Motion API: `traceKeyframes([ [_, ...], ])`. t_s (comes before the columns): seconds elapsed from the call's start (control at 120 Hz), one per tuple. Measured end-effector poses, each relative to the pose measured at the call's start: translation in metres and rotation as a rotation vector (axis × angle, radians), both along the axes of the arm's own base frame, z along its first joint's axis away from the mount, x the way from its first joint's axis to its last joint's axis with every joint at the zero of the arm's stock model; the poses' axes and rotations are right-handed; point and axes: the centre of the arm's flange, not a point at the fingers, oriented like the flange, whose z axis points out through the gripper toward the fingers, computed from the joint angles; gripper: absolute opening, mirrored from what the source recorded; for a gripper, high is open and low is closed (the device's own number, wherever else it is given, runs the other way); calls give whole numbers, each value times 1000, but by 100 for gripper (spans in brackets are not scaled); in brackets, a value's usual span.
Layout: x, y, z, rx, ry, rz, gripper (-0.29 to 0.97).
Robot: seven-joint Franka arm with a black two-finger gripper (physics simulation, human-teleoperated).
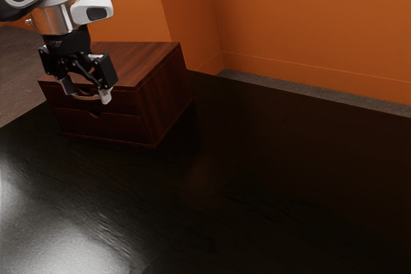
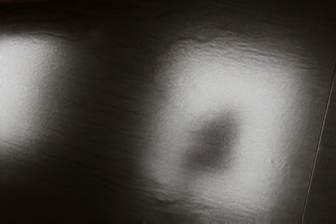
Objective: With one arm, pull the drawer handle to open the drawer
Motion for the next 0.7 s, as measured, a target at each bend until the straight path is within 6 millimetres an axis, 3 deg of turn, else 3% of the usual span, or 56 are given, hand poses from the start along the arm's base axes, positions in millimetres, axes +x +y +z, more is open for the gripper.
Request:
traceKeyframes([
  [0.15,-1,0,3,-1,-5,4,68],
  [0.183,-6,0,25,5,-51,5,68],
  [0.242,-23,-7,85,25,-178,2,68],
  [0.317,-32,-24,112,30,-233,-28,68],
  [0.4,-33,-38,118,29,-243,-51,68],
  [0.7,-27,-42,106,22,-207,-53,68],
])
